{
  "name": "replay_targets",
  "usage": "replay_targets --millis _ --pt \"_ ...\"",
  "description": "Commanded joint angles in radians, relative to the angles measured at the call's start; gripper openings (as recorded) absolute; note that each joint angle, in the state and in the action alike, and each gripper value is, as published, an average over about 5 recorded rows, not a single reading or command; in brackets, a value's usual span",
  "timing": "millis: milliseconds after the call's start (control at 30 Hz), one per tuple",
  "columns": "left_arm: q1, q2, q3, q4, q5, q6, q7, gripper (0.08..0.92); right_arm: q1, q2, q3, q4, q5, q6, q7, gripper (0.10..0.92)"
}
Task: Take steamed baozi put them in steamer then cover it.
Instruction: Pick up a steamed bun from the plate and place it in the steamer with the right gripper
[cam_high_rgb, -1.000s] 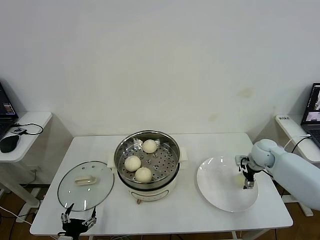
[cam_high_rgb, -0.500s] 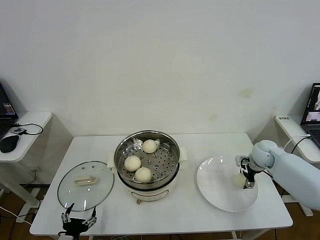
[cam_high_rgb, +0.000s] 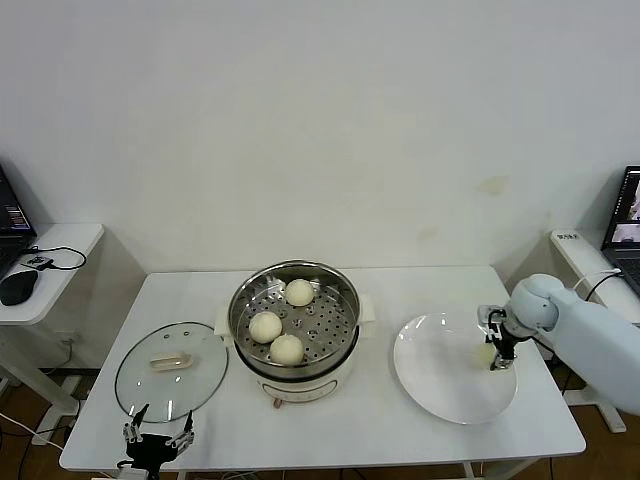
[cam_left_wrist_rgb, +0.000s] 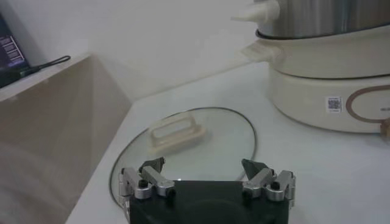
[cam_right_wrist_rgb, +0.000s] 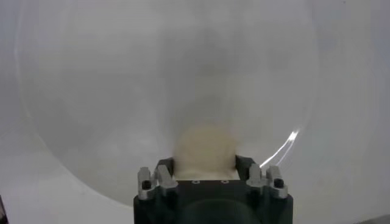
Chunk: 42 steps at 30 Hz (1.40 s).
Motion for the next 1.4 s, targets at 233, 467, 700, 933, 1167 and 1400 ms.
replay_targets --millis 233,467,700,933,1167,1400 --pt "0.001 0.021 -0.019 -0.036 0.016 -0.002 -0.005 0.823 0.515 0.050 -0.279 0.126 0.369 -0.110 -0.043 0.602" --pt "-0.004 0.031 -0.036 -0.049 0.008 -0.003 -0.009 0.823 0.818 0.239 -0.454 0.107 0.578 -0.174 -0.067 0.602" --pt "0.004 0.022 -0.028 -0.077 0.010 -0.006 -0.013 0.823 0.870 0.399 -0.525 0.081 0.667 -0.223 -0.063 0.602" --pt "-0.001 0.021 -0.036 -0.079 0.008 -0.016 -0.021 0.823 0.849 0.535 -0.596 0.053 0.712 -0.255 -0.048 0.602" --pt "-0.011 0.023 -0.046 -0.073 0.000 -0.017 -0.022 0.823 0.763 0.623 -0.616 0.000 0.698 -0.267 -0.030 0.602" --pt "-0.019 0.021 -0.045 -0.066 -0.008 -0.017 -0.022 0.823 0.676 0.685 -0.610 -0.066 0.653 -0.264 -0.020 0.602"
